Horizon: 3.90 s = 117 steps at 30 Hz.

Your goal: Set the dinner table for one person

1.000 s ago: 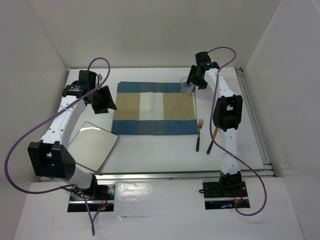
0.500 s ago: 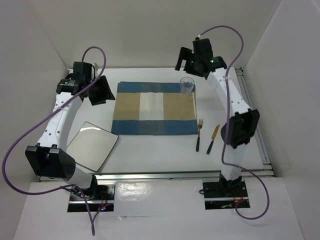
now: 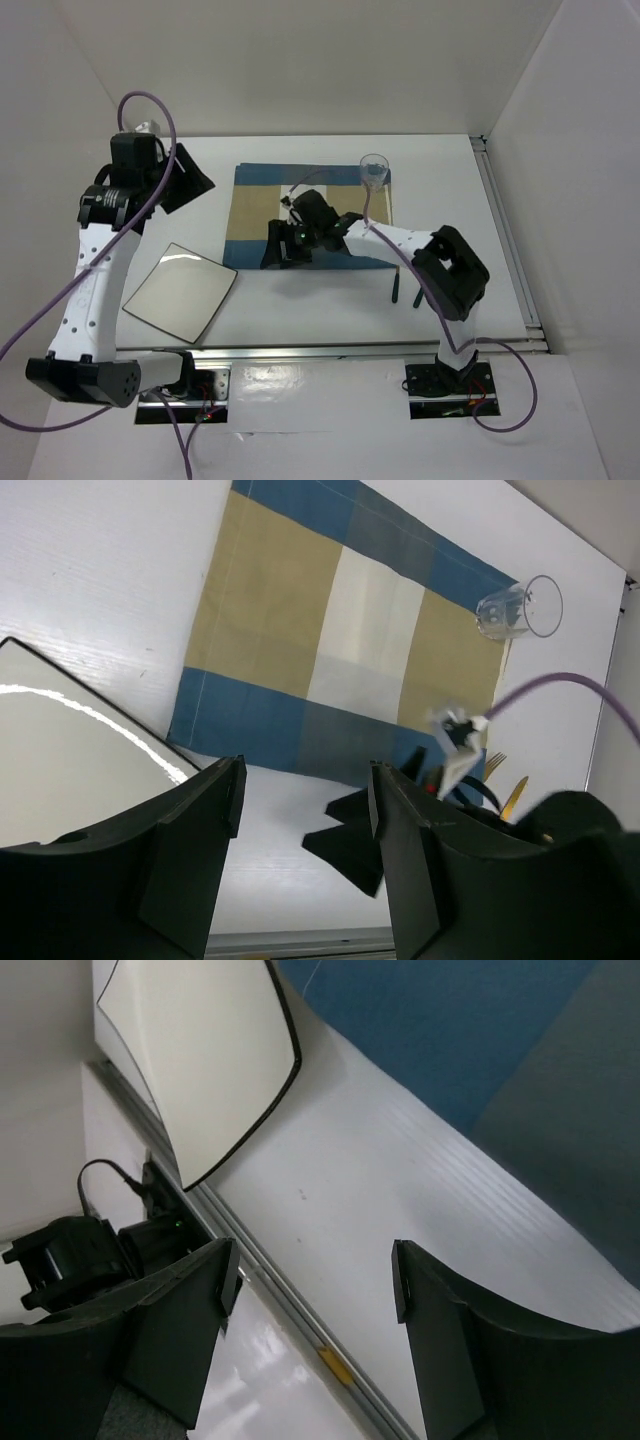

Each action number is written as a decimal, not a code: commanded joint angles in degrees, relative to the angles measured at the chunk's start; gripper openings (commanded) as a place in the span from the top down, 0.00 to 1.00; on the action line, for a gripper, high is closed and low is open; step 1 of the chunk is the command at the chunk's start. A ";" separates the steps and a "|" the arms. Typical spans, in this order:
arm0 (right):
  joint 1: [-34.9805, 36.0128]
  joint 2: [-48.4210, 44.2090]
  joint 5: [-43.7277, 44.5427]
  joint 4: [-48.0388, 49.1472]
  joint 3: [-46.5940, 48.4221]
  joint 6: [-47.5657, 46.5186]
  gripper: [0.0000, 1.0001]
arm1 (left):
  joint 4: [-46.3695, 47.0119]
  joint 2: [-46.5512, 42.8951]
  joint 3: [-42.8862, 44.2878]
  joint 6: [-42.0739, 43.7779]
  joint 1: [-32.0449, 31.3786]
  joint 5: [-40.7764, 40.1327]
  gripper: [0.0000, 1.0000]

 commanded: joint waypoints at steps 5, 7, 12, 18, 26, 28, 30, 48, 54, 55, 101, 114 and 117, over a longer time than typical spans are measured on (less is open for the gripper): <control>4.92 9.11 -5.91 21.62 0.81 9.00 0.23 | 0.89 -4.49 -3.08 -5.29 -0.05 0.68 0.31; 4.93 11.57 -4.95 21.61 1.63 10.85 0.23 | 0.19 -5.28 -2.55 -4.23 -0.05 0.68 0.31; 6.06 18.43 -6.08 24.07 5.05 14.62 0.25 | -1.57 -5.82 -1.05 -3.70 -0.05 0.68 0.31; 6.60 22.91 -5.04 26.10 7.43 16.92 0.28 | -1.57 -6.87 -1.58 -3.18 -0.05 0.68 0.30; 7.12 27.57 -4.24 28.48 10.94 20.08 0.35 | -2.19 -7.40 -2.10 -3.17 -0.05 0.15 0.30; 7.12 29.06 -4.86 29.53 12.52 21.22 0.36 | -2.19 -7.40 -2.63 -3.17 -0.05 0.15 0.30; 7.65 29.94 -5.39 29.53 13.75 21.23 0.38 | -2.19 -7.40 -2.63 -2.65 -0.05 0.15 0.30; 8.71 30.92 -5.39 29.10 16.83 23.07 0.84 | -2.19 -8.45 -3.69 -2.64 -0.58 0.68 0.30; 8.71 26.35 -7.06 29.62 15.17 23.07 1.00 | -2.19 -8.98 -3.69 -2.64 -0.58 1.21 0.30; 8.71 25.74 -7.06 30.14 15.16 23.07 1.00 | -2.19 -8.98 -3.69 -2.64 -0.58 1.21 0.30; -16.08 -25.24 27.48 30.50 -20.70 41.44 1.00 | -3.68 -5.64 2.90 -3.17 -4.09 1.29 0.29; -19.07 -20.94 26.35 37.88 -24.74 43.64 1.00 | -3.68 -5.64 2.38 -2.65 -4.62 0.77 0.29; -19.59 -20.23 25.82 39.28 -25.96 44.16 1.00 | -4.21 -5.64 2.38 -2.64 -4.62 0.24 0.29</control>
